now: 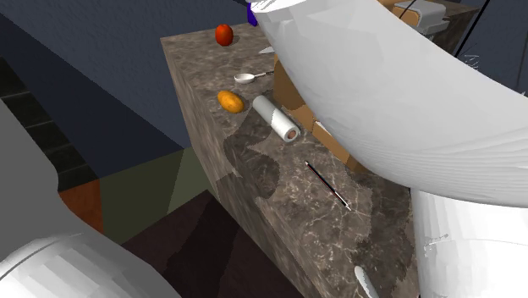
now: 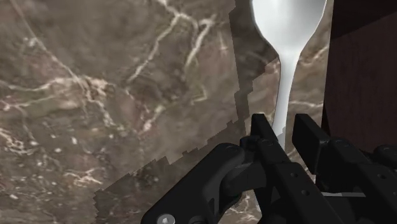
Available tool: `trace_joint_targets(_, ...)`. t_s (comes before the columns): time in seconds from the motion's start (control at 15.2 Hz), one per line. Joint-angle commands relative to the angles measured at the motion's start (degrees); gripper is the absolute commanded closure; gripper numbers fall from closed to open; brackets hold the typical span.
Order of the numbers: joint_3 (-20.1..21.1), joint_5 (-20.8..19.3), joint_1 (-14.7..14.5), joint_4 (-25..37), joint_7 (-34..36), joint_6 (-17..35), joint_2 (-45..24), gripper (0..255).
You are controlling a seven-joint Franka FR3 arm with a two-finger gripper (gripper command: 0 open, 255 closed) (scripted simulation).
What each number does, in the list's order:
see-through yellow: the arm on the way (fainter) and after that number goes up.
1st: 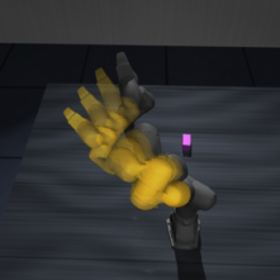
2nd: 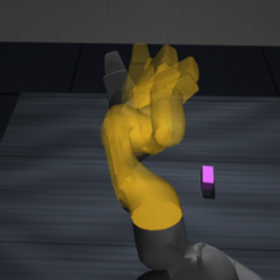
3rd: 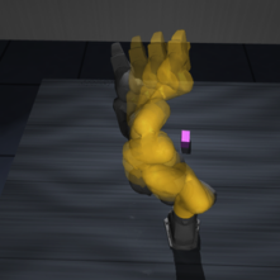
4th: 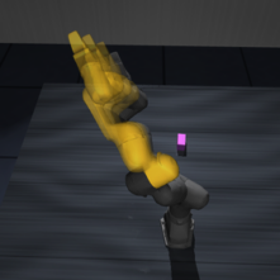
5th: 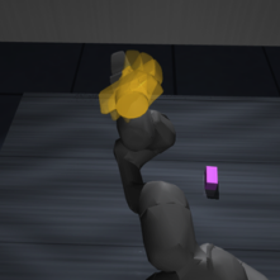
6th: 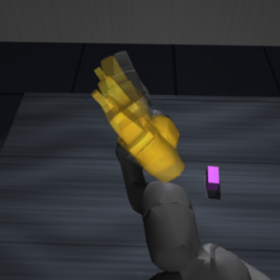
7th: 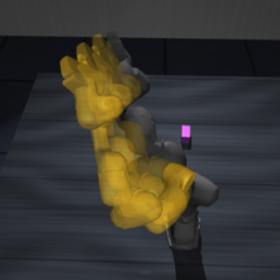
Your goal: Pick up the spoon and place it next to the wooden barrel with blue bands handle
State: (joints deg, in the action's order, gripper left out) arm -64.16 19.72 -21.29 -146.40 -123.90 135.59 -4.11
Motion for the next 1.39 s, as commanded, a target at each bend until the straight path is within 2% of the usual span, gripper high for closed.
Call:
trace_joint_targets(0.0,0.0,0.1,0.0,0.0,0.0,0.0,0.0,255)
trace_joint_targets(0.13,0.0,0.1,0.0,0.0,0.0,0.0,0.0,255)
trace_joint_targets(0.2,0.0,0.1,0.0,0.0,0.0,0.0,0.0,0)
trace_joint_targets(0.53,0.0,0.1,0.0,0.0,0.0,0.0,0.0,0)
trace_joint_targets(0.66,-2.6,-10.2,-0.9,1.0,7.4,-2.7,7.1,0)
trace_joint_targets(0.73,-2.4,-14.4,-0.2,1.7,10.5,-4.5,10.4,0)
trace_joint_targets(0.79,-1.6,-17.0,0.9,2.4,12.5,-6.1,12.5,0)
trace_joint_targets(0.86,-0.9,-16.7,1.6,2.4,12.2,-6.1,12.3,0)
trace_joint_targets(1.32,-0.8,-16.6,1.7,2.4,12.2,-6.1,12.2,0)
